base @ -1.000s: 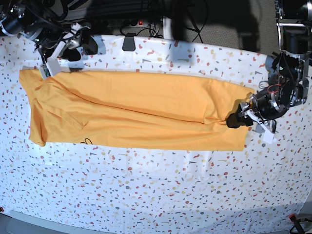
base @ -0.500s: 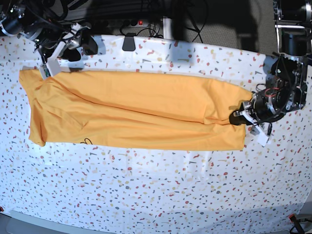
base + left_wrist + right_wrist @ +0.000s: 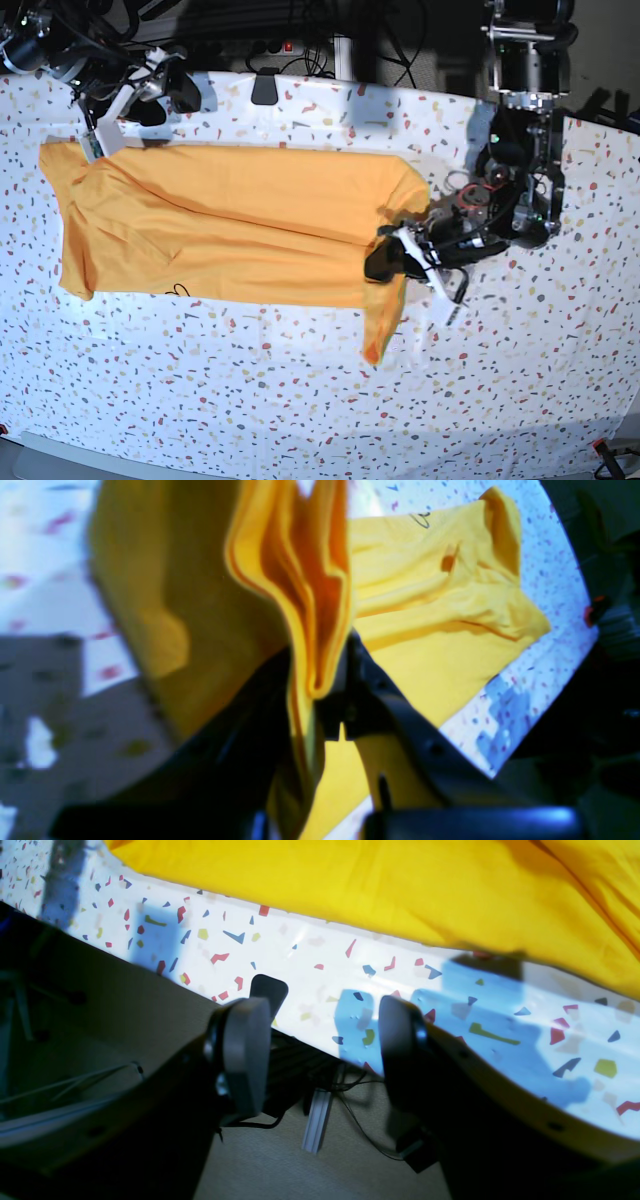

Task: Fold the T-shirt properly
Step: 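Grasp the strip end with the left gripper and fold it toward the right gripper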

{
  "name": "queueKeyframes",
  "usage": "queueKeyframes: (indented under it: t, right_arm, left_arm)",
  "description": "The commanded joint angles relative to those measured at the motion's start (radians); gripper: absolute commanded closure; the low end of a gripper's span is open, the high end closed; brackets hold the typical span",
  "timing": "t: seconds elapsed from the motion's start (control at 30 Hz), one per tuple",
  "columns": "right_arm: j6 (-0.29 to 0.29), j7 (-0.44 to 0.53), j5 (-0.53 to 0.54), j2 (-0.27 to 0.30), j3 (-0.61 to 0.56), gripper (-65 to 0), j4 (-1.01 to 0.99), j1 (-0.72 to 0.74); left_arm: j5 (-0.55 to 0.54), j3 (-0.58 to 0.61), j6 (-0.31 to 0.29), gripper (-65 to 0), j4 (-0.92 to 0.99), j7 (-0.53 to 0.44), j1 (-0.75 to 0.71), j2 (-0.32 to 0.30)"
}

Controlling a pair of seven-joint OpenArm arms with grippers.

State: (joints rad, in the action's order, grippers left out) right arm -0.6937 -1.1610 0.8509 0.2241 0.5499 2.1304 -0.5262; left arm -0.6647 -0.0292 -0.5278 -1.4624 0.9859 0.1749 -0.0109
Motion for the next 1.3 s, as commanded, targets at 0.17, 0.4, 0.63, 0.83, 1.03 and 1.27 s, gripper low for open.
queueKeyframes:
  t: [0.17,0.4,0.63,0.83,1.03,1.27]
  right_arm:
    - [-0.004,0.017,0.024,0.008,0.007,-34.0,0.019,0.000]
    - [-0.004,0.019,0.031,0.008,0.007,-34.0,0.019,0.001]
    - [-0.004,0.018,0.058,0.008,0.007,-34.0,0.019,0.001]
    - [-0.004,0.018,0.058,0.008,0.007,-34.0,0.019,0.000]
    - [-0.004,0.008,0.058,0.008,0.007,-34.0,0.019,0.000]
    - [-0.004,0.008,0.058,0.008,0.007,-34.0,0.019,0.000]
  left_arm:
    - [0.087,-0.002,-0.007,0.0,-0.019,-0.146,-0.014,0.107]
    - [0.186,0.025,0.012,0.0,-0.017,-0.186,-0.014,0.160]
    - [0.253,0.091,0.042,0.0,-0.016,-0.198,-0.014,0.160]
    - [0.238,0.145,0.042,0.0,-0.016,-0.199,-0.013,0.160]
    - [0.234,0.156,0.042,-10.2,-0.017,-0.200,-0.006,0.160]
    - [0.234,0.156,0.042,-26.3,-0.017,-0.198,-0.006,0.160]
